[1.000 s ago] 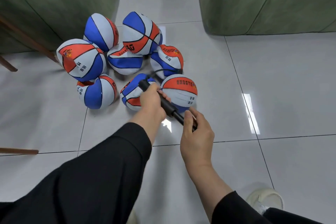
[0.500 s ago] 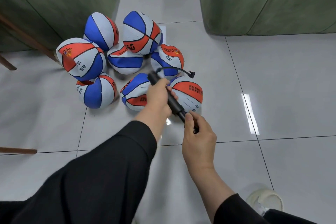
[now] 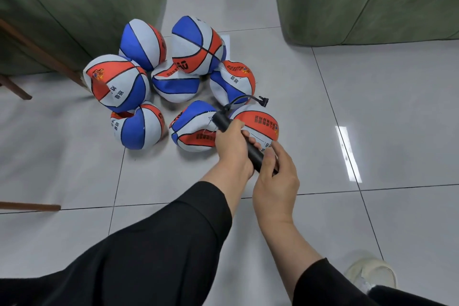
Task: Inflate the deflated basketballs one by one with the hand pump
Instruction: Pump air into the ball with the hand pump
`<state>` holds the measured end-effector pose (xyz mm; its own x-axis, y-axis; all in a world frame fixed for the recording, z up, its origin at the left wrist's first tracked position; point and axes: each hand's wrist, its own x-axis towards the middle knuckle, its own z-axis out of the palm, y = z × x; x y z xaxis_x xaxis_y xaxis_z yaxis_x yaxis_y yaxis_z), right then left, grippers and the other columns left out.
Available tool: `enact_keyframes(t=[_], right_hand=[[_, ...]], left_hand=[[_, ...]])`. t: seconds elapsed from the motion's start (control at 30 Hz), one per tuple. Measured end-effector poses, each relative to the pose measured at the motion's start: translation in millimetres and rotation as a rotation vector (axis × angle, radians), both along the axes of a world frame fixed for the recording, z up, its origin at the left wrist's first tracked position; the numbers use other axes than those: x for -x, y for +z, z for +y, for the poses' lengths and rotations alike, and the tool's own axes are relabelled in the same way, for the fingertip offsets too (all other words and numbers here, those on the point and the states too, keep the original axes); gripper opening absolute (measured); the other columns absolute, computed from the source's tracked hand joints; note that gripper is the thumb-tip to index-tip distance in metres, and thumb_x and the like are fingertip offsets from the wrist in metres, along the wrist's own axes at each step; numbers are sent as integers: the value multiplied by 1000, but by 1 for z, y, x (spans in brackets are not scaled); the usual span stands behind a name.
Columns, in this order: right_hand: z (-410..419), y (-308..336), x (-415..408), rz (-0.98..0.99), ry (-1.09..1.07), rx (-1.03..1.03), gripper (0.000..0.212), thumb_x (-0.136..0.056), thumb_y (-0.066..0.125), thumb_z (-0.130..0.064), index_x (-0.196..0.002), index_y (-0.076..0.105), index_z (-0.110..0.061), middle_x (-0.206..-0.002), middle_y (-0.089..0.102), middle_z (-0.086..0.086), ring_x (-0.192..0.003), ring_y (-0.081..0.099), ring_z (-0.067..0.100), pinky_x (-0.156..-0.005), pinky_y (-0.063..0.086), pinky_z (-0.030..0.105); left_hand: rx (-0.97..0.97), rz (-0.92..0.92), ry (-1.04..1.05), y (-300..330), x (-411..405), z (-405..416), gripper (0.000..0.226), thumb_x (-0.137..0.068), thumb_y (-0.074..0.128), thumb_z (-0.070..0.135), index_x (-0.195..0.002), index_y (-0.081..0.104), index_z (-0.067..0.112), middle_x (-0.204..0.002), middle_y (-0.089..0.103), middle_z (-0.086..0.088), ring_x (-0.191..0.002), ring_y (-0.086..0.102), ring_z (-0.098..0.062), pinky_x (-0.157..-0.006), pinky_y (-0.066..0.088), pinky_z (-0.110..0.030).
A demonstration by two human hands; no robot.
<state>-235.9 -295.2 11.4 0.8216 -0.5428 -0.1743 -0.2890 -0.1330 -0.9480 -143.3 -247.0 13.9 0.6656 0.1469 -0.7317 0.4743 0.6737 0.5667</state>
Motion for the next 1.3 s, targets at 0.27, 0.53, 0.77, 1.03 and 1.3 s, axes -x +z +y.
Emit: enact_keyframes(t=[0.27,0.53,0.77,1.03,1.3], right_hand=[[0,6,11,57,138,28,38,-103,55,-37,-135,64,-20,-130,65,-7,-120,58,7,-101,49,25],[-3,11,12,-1,119,31,38,-102,58,-33,-137,63,-19,-135,63,-9,-126,55,3,-108,45,26],[-2,4,10,-4,123,129,40,-105,51,-34,-141,58,-18,-146,54,-6,-136,46,5,-114,39,25],[-2,14,1,-10,149,96,31,-102,57,-35,-127,68,-20,-117,68,-8,-106,61,4,-96,53,29],[-14,18,5,-49,130,65,28,-101,59,-31,-125,70,-20,-112,69,-10,-101,60,-8,-88,49,18]], left_hand=[[-39,-14,-76,-3,-16,23,11,-89,61,9,-92,51,13,-59,49,1,-43,43,-13,-43,41,-23],[10,88,47,-6,-33,55,13,-90,63,10,-84,52,14,-57,50,4,-42,44,-11,-43,44,-21],[97,89,44,-11,13,8,10,-91,59,11,-91,50,15,-58,47,3,-41,41,-11,-42,42,-20],[32,67,25,3,-17,32,22,-92,60,9,-74,49,15,-53,46,4,-38,41,-12,-44,44,-20],[7,100,145,-3,-49,86,26,-93,61,11,-72,46,16,-54,46,5,-35,42,-11,-41,44,-17]])
